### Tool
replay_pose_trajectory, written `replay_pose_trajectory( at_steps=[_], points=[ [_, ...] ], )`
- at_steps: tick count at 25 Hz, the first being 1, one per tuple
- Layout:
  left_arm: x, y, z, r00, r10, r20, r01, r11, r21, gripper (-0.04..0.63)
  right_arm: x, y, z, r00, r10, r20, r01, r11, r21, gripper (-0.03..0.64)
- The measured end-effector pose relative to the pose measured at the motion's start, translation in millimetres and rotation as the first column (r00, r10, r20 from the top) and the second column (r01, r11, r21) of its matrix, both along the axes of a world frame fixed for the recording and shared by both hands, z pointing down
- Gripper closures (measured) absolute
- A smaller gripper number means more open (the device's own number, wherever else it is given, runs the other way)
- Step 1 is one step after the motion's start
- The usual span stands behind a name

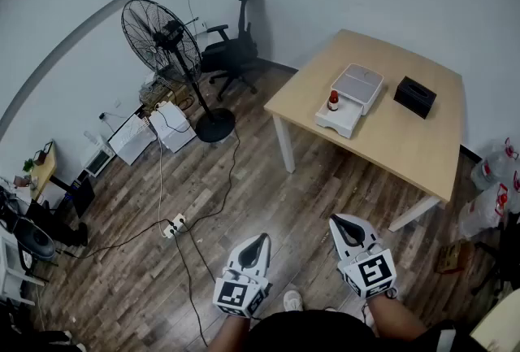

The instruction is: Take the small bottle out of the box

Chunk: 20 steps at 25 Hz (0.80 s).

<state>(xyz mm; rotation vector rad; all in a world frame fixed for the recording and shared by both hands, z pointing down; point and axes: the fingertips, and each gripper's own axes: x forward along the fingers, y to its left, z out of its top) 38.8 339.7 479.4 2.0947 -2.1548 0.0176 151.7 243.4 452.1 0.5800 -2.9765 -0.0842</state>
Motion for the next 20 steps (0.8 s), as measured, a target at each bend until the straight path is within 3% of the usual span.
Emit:
replay_pose_trajectory(
  at_steps=[8, 12, 20],
  points=[
    [5, -1, -3, 0.999, 0.028, 0.023, -0.029, 0.999, 0.038, 0.583, 2, 2, -9, 1.000, -0.011, 0.011, 0.011, 1.000, 0.027, 0.604],
    [-5, 4, 1, 1.000, 0.002, 0.001, -0.002, 1.000, 0.016, 0.583, -3, 7, -10, 1.000, -0.012, 0.022, 0.011, 1.000, 0.015, 0.604],
    [-29, 11, 10, 0.999, 0.034, 0.010, -0.034, 0.999, 0.040, 0.583, -25, 6, -7, 0.999, 0.029, 0.036, -0.029, 0.999, -0.019, 0.603]
  ],
)
